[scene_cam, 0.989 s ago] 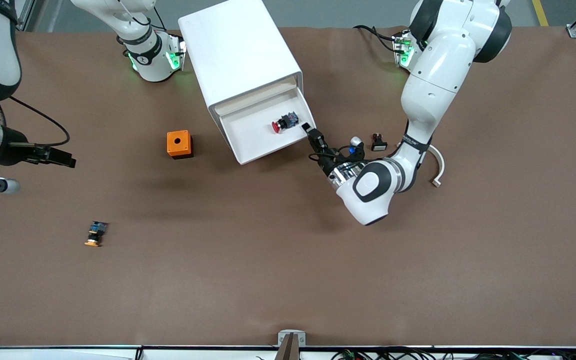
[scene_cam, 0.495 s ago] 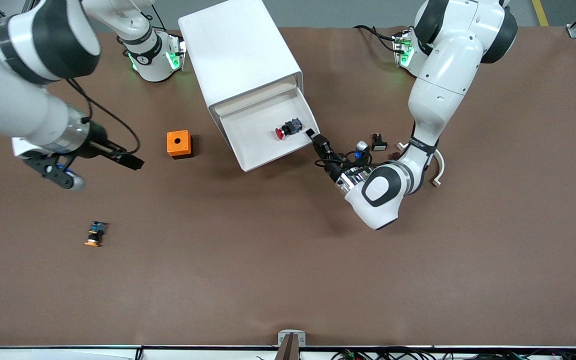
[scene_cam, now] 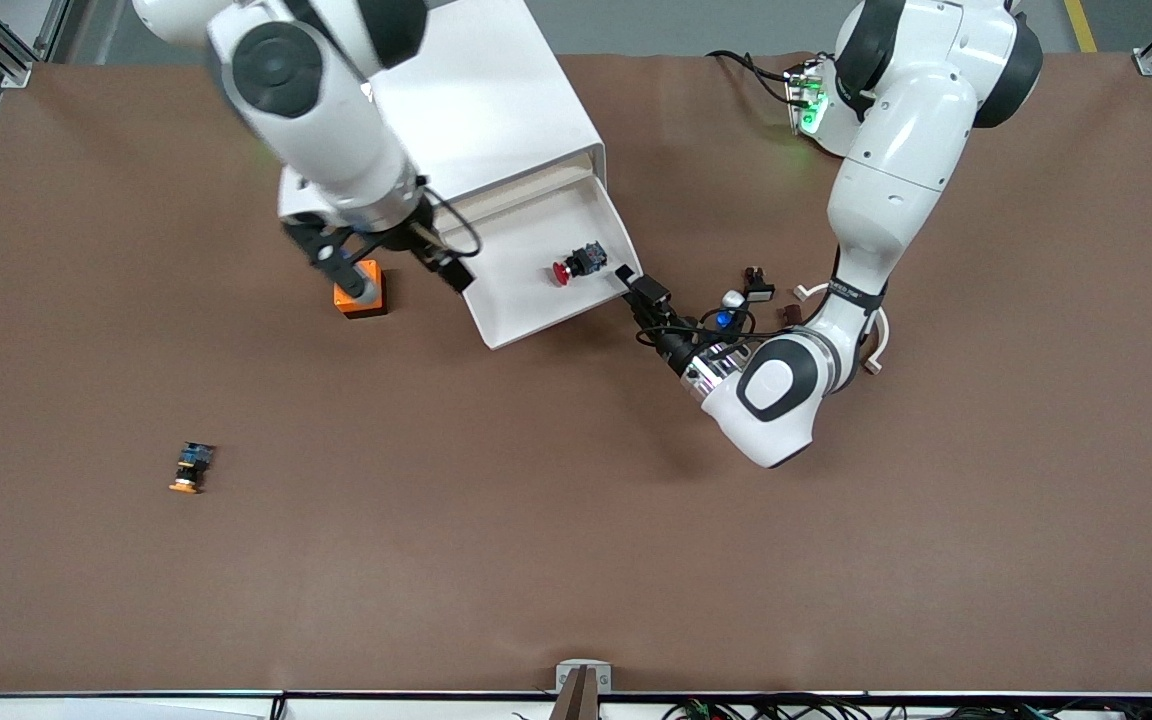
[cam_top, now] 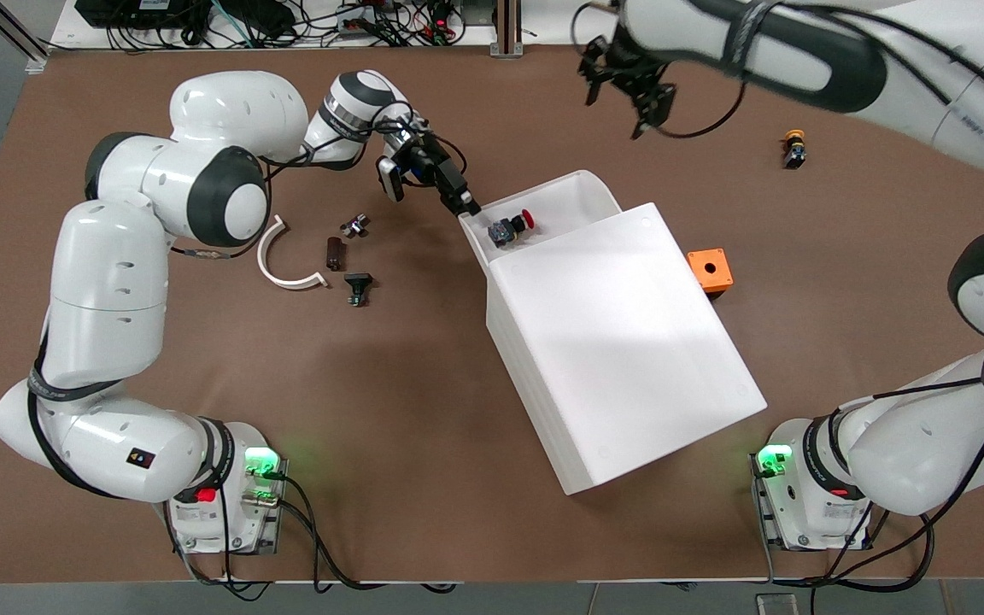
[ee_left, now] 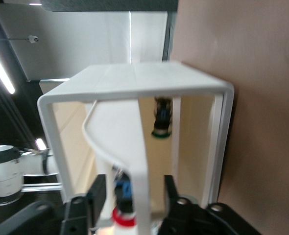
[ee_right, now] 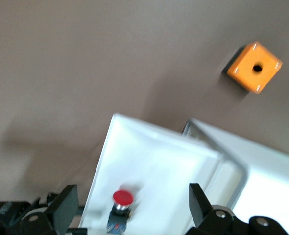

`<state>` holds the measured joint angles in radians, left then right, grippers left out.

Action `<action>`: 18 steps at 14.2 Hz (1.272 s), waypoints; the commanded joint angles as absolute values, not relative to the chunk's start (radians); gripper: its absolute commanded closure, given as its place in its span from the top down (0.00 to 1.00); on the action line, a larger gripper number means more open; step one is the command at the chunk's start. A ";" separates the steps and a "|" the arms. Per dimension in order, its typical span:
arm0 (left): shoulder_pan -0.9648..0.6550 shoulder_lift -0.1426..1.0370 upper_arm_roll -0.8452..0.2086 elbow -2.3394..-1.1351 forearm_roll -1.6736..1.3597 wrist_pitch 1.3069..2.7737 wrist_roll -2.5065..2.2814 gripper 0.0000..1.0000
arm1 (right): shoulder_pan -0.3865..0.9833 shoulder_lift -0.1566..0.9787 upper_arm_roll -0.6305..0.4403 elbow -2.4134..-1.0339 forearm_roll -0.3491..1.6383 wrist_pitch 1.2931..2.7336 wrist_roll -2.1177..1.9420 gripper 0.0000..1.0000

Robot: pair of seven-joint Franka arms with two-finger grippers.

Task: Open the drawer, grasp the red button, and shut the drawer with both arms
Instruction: 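Reach the right gripper into the drawer and grasp the red button, then lift the red button out with the right gripper while the left gripper releases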

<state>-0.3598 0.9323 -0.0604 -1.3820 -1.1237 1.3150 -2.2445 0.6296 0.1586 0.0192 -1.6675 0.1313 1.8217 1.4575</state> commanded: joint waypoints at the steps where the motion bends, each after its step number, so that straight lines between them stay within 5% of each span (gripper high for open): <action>1: -0.342 0.937 -0.061 -1.339 -1.180 1.318 -2.081 0.96 | 0.711 0.219 0.002 -1.663 0.111 1.891 1.601 1.00; 8: -0.328 0.934 0.035 -1.195 -1.172 1.344 -1.475 0.99 | 0.894 0.370 0.003 -1.658 -0.020 2.039 1.902 1.00; 18: -0.408 0.789 0.166 -1.164 -0.863 1.630 -0.879 0.99 | 0.950 0.436 0.002 -1.660 -0.075 2.080 2.002 1.00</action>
